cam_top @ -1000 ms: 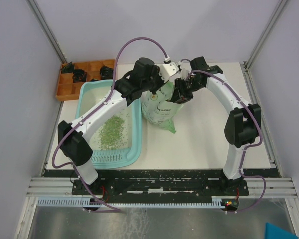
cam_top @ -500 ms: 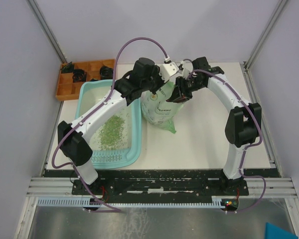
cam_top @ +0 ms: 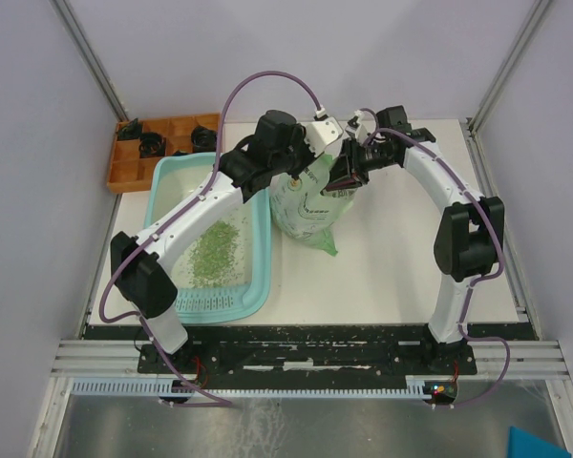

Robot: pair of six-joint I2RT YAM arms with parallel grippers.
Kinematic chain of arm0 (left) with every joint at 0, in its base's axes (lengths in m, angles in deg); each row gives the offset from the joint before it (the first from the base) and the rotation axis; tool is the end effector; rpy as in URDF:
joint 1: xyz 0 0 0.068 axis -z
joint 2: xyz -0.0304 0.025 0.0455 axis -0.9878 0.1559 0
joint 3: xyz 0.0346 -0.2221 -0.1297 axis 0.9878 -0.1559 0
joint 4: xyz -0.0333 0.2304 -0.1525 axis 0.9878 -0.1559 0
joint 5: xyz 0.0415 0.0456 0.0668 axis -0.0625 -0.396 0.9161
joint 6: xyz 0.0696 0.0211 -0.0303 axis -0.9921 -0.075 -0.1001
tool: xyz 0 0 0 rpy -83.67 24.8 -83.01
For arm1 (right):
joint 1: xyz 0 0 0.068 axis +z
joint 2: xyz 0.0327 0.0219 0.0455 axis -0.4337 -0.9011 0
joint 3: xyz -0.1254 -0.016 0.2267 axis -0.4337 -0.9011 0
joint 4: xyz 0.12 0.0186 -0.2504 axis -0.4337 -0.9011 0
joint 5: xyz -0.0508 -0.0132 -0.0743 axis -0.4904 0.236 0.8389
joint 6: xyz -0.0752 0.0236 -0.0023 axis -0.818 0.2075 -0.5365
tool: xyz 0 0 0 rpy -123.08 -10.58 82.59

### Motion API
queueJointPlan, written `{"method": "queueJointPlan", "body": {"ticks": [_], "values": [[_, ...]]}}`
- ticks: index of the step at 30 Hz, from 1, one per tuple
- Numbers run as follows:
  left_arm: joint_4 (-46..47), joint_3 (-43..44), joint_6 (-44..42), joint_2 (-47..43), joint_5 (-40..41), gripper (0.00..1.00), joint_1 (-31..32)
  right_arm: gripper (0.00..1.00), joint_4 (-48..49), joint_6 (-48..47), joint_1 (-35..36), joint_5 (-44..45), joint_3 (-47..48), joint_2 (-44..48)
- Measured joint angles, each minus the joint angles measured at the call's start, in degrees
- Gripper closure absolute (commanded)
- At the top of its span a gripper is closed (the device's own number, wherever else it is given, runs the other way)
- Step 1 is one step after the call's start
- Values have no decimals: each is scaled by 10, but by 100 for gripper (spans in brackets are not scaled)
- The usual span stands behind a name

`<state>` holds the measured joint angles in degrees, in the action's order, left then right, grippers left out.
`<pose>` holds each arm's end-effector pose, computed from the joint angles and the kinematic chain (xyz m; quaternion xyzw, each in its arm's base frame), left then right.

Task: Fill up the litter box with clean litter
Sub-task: 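Scoop the cat litter from the cat litter bag.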

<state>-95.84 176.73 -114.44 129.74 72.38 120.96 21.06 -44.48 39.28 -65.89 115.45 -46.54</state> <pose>0.3414 -0.2905 0.3594 0.4742 0.6985 -0.0862 0.5291 0.4164 0.1584 0.2560 -0.0358 0.8555 0.5104 0.0790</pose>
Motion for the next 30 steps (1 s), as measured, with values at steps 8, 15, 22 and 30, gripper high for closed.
{"method": "queueJointPlan", "body": {"ticks": [8,15,22,30], "values": [[5,-3,0,0,2,97,0,98,17,14,-12,-26,-15,1],[17,-18,0,-9,10,94,0,98,9,-7,-31,-55,-17,14],[22,-44,0,-35,16,82,0,98,-45,-75,-44,-73,-17,33],[63,-58,13,-73,17,68,3,98,-119,-150,-59,-80,-17,38]]}}
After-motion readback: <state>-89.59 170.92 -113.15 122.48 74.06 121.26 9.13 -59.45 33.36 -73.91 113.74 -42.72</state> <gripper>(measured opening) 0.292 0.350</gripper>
